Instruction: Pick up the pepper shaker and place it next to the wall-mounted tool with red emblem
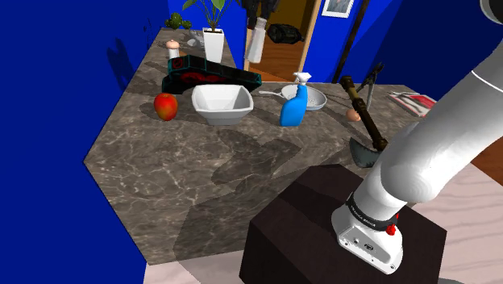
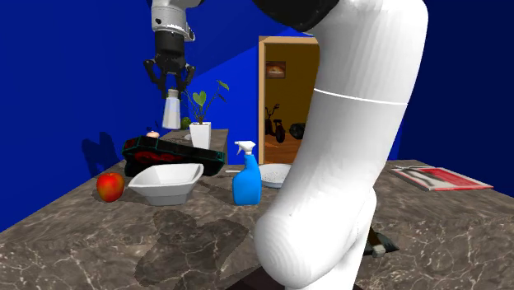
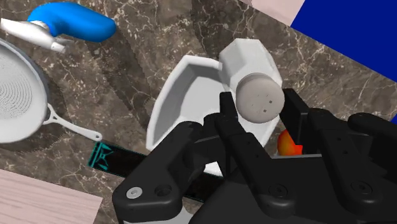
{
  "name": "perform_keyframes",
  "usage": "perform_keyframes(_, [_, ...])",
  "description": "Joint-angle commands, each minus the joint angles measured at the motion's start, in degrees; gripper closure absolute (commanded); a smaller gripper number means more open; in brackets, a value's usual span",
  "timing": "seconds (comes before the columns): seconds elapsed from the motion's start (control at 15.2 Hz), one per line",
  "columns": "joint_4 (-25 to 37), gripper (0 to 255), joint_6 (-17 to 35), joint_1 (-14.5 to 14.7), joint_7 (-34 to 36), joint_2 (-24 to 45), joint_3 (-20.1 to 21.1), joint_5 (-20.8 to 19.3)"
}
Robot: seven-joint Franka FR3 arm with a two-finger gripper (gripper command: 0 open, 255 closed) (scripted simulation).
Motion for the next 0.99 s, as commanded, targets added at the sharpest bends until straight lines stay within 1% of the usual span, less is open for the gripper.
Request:
perform_keyframes(0.0, [2.07, 255, 0.02, 1.11, 2.81, 1.85, 1.61, 0.26])
perform_keyframes(0.46, [12.92, 255, -0.85, 4.87, 11.16, 11.22, 6.15, -0.09])
perform_keyframes(0.92, [4.51, 255, 5.28, 4.82, 10.6, 8.95, 6.08, 0.11])
